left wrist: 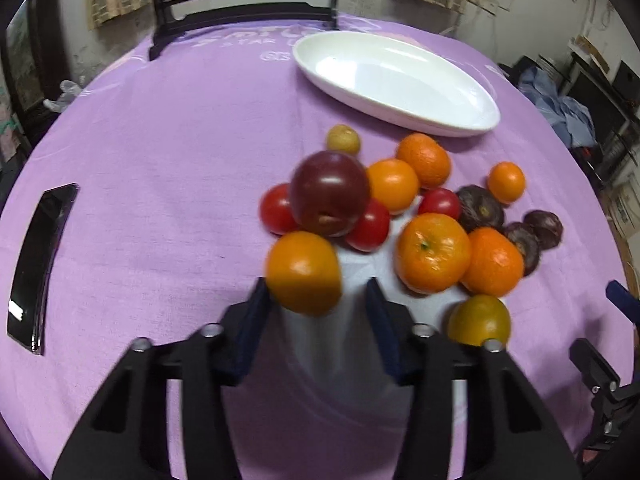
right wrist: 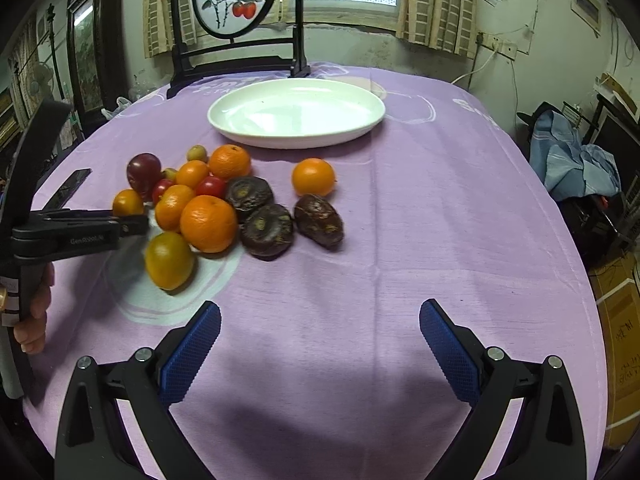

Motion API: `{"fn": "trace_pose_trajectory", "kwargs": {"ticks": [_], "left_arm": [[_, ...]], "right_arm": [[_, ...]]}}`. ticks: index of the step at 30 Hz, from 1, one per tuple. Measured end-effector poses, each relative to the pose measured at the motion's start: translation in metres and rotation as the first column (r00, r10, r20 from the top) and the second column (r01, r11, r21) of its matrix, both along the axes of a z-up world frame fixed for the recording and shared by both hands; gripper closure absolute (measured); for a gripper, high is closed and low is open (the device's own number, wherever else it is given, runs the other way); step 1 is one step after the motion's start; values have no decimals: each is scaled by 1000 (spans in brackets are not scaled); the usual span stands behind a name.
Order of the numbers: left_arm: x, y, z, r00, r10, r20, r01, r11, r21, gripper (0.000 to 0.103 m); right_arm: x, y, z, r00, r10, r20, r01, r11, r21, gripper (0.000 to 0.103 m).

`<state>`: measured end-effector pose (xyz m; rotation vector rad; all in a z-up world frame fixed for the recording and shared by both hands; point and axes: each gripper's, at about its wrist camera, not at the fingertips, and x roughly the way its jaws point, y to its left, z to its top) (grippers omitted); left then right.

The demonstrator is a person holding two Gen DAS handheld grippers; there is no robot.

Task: Organize fruits
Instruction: 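Grasp a yellow-orange tomato with the left tool while the right tool grasps a brown fruit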

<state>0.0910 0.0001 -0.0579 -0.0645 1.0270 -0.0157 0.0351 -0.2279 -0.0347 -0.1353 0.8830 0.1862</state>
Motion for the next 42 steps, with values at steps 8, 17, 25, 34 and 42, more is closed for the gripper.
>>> {"fn": "trace_pose_trajectory", "kwargs": {"ticks": [8,17,25,34,42], "left_arm": [[-6,11,2,1000,-24,-7,23,998,-53,68],[-19,25,1,1000,-25,-4,24,997,-69,68],[-21,27,2,1000,-29,-2,29,997,-69,68],[-31,37,14,999,-46,12,47,997,-56,68],[-35,43,42,996,-70,63,74,996,-56,72]], "right_arm": [[27,1,-14,998,-16,-52,8,990,-139,3],[69,5,-17,994,45,-99,-60,986,-158,36],[88,24,-22,978,141,-153,-156,984,-90,81],[72,9,-5,986,130,-106,-133,991,-22,82],[66,-7,37,988,155,-28,-151,983,108,82]]}}
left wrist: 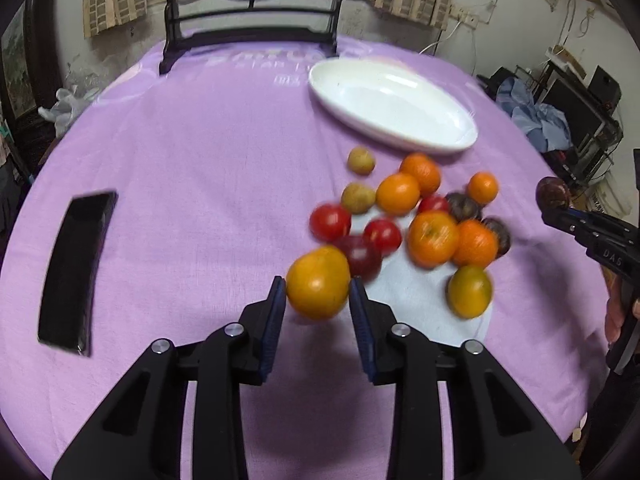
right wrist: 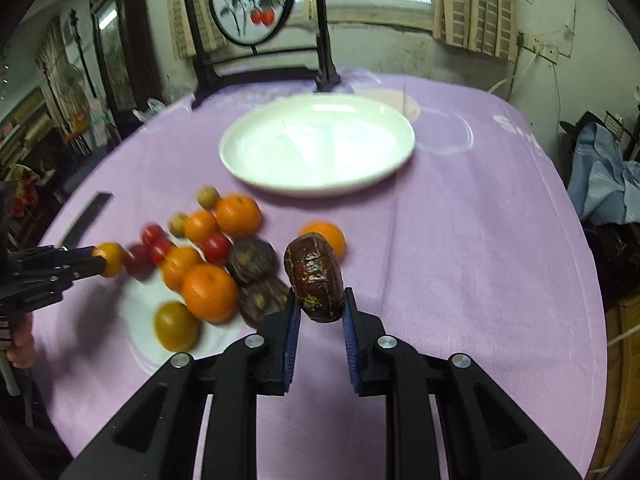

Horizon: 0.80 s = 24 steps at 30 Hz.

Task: Organize fruits
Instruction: 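Grasp a yellow-orange tomato with the left tool while the right tool grasps a brown fruit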

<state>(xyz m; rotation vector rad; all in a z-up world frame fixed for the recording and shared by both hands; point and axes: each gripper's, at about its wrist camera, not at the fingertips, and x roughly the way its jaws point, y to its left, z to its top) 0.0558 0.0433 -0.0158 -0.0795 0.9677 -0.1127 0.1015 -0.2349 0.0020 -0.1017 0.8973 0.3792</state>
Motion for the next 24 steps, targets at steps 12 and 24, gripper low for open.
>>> {"fn": "trace_pose_trajectory", "kwargs": {"ticks": [12,24], "left_arm": [[25,-7,14,997,-79,24,79,997,1,72],[-9,38,2,999,-34,40,29,993,113,37]], "right_arm": [[24,24,9,997,71,1,-71,997,44,82],[6,34,-2,993,115,-26,-113,992,63,82]]}}
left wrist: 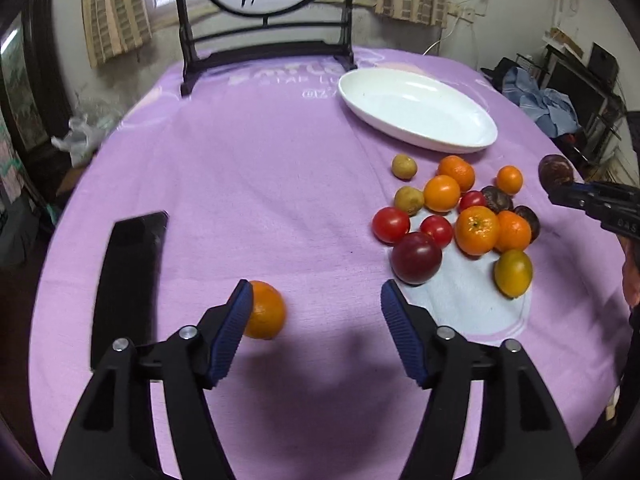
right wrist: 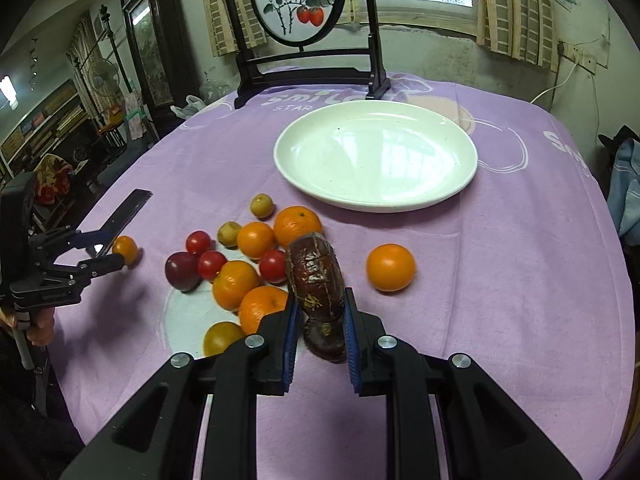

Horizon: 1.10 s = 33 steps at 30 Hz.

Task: Organize fruits
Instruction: 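Grasp a yellow-orange tomato with the left tool while the right tool grasps a brown fruit, then carry both fruits over the white plate and open both tools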

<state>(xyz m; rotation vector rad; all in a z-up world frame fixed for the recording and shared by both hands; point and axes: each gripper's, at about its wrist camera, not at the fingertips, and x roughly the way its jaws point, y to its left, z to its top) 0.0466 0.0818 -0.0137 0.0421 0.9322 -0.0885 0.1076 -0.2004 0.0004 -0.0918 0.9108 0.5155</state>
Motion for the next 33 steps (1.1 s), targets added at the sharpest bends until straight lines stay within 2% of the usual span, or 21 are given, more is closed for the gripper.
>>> {"fn": "trace_pose_trajectory", "kwargs": {"ticks": [5,8,11,13,21,22,23,24,30,33], "left_arm": [[-4,9,6,999,7,38,-7,1000,-4,33],[2,13,-10,1000,25,-2,-25,1000,10,34],[10,13,-27,998,31,-53,-31,1000,6,41],[14,12,-30,998,26,-57,-27,999,-28,41],[31,-13,-37,997,-27,-76,27,1000,-8,41],[33,-14,-40,996,-28,-85,27,1000,-13,45],[35,-15,-43,995,-28,-95,27,999,-20,59],[37,-15,-45,994,-22,-103,20,1000,-19,67],[34,-12,-44,994,-6,-113,3,999,-34,67],[35,-14,-33,994,-17,-105,14,999,-32,67]], "right_arm": [[-2,5,0,1000,5,-3,-5,1000,-5,82],[-5,9,0,1000,13,1,-13,1000,-9,82],[-6,9,1,1000,12,3,-12,1000,-10,82],[-7,8,0,1000,11,1,-11,1000,-11,82],[-8,6,-2,1000,7,-5,-7,1000,-10,82],[-8,5,-3,1000,7,-6,-8,1000,-7,82],[-9,5,-3,1000,7,-6,-7,1000,-5,82],[-9,5,-3,1000,7,-7,-7,1000,-4,82],[-8,1,-5,1000,0,-12,0,1000,-9,82],[-5,0,-3,1000,-5,-8,5,1000,-10,82]]}}
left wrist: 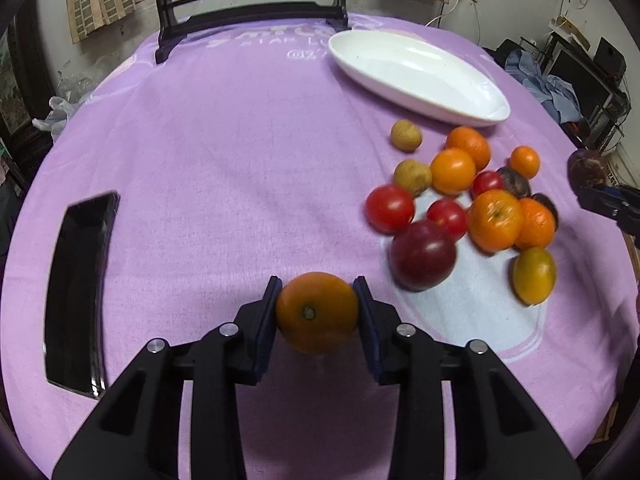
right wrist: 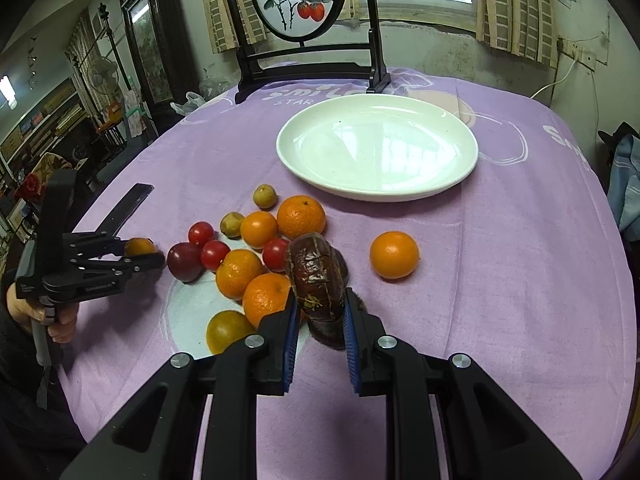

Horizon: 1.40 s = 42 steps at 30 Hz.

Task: Organize fruits
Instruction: 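Carry both fruits over the white plate and open both tools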

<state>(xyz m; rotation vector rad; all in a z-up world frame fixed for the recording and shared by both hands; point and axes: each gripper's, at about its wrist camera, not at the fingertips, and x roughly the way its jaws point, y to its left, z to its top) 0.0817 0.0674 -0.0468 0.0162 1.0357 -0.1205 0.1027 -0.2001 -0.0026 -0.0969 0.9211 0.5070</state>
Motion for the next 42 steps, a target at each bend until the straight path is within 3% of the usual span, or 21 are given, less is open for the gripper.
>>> {"fn": "trace_pose_trajectory", "kwargs": {"ticks": [4,9,15,22,24,25,27,28,33,37,42], "left_arm": [[17,-15,30,998,-49,51,48,999,25,67],[87,-53,70,986,-84,142,85,996,-3,67],[186,-95,42,997,-40,66,44,997,-61,67],[229,-100,9,1000,11,2,-10,1000,-18,67],[235,-100,5,1000,30,-3,-30,999,-19,67],[238,-99,4,999,42,-10,-43,999,-26,64],[240,-97,4,998,60,-11,-60,998,-32,37],[239,-97,7,997,73,5,-73,997,-26,33],[226,-97,21,998,63,24,-62,998,-27,25],[196,-90,33,998,48,44,-47,999,-23,17],[142,-79,40,997,22,71,-22,1000,3,12]], "right_arm": [[14,2,11,1000,-3,30,4,1000,-14,82],[57,12,24,996,-23,82,29,997,-65,82],[127,24,0,996,-80,44,85,989,-119,82],[176,30,-27,995,-102,-9,99,980,-171,81],[185,30,-33,993,-111,-28,105,981,-166,81],[190,29,-35,993,-119,-27,113,980,-163,75],[195,26,-36,989,-147,-15,143,977,-157,59],[195,24,-36,988,-154,-14,150,978,-148,60],[178,18,-27,988,-152,-6,150,980,-132,59],[141,8,-13,990,-140,33,143,982,-121,43],[82,6,-2,995,-73,72,82,986,-143,34]]}}
